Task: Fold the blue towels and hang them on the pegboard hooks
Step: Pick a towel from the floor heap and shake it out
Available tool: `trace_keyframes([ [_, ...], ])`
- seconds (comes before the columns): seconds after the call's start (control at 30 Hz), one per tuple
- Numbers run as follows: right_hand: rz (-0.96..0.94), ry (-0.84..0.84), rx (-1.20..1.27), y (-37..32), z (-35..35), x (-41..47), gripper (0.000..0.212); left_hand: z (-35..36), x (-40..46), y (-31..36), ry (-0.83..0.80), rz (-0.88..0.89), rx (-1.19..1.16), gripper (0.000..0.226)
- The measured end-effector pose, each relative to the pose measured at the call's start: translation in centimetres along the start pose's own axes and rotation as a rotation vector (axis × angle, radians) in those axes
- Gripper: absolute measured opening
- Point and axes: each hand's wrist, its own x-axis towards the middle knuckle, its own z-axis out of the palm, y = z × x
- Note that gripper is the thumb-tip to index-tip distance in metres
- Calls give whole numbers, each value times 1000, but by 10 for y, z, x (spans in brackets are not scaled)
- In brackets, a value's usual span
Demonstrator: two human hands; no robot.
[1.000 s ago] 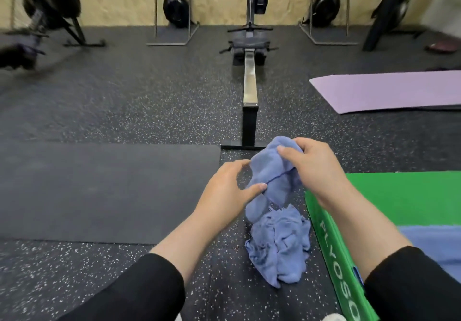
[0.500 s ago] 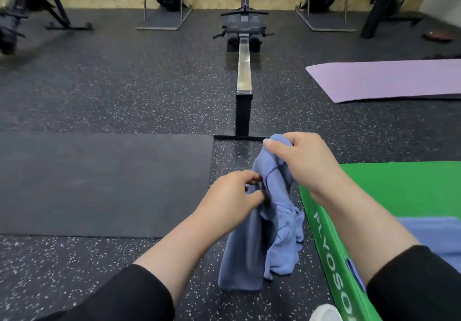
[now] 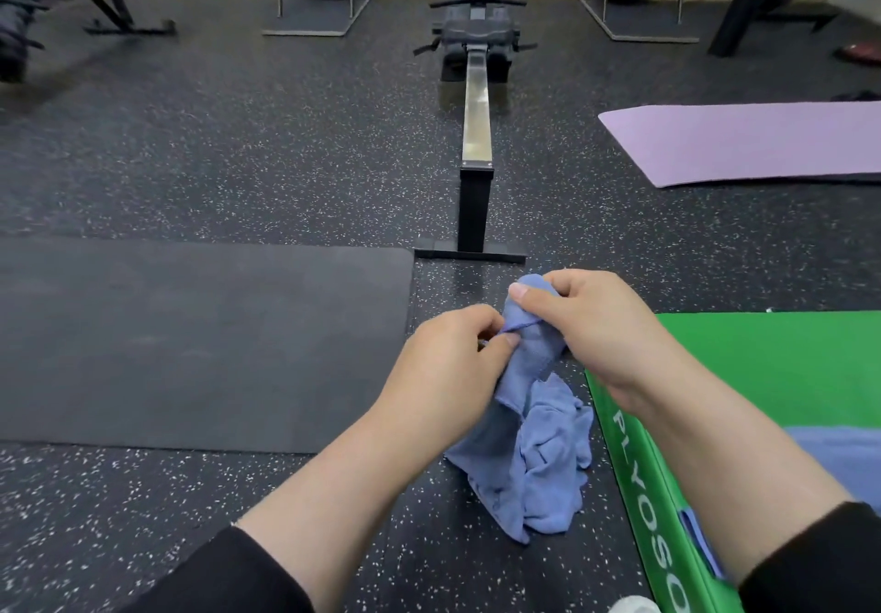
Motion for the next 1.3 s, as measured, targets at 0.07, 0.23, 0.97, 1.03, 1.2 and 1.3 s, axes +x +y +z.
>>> trace_keyframes([
  [0.07,34,-71,147,-1,0,1,35,-5,2,0,29,-13,-16,21],
  [0.23,44,-221,248,-5,0,-1,12,-21,9,0,97,-136,-227,27],
  [0.97,-121,-45,6,-12,0,-7,11,-36,7,-3,31,86,12,22],
  [1.03,-103,-68,-42,-8,-6,-6,16,-42,10,-2,134,81,-36,30],
  [1.2,-165,-43,-59,-3,-8,-2,14,-56,16,-8,246,-45,-109,25],
  [1.3,-232,-110,-73,-10,1,-5,20,-50,9,-1,97,30,-37,27],
])
